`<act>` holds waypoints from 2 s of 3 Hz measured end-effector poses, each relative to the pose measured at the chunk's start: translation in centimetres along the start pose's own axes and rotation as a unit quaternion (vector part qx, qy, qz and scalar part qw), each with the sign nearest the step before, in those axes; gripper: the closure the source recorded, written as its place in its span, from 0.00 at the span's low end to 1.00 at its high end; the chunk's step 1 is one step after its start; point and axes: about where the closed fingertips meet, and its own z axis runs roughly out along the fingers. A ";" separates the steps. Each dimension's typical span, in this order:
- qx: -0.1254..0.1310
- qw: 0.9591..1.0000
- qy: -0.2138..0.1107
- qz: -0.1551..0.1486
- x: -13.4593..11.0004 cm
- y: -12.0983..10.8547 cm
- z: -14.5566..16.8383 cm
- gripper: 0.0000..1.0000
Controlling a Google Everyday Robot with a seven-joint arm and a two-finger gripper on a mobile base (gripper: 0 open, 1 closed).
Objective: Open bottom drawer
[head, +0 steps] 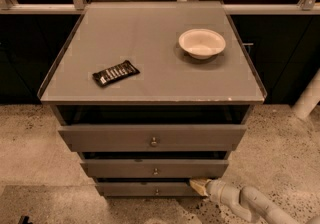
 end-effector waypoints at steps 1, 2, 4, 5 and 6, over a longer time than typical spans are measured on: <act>0.008 1.000 -0.003 -0.004 0.2 -0.1 0.9 1.00; 0.022 1.000 -0.008 -0.020 0.0 -0.5 2.9 1.00; 0.058 0.998 -0.011 -0.037 0.1 -1.5 6.0 1.00; 0.057 0.998 -0.009 -0.036 0.2 -1.4 6.1 1.00; 0.046 0.998 0.013 -0.035 0.6 -1.2 6.5 1.00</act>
Offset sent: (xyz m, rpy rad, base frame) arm 0.0376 0.0278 -0.0209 -0.0668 -0.0914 -0.0539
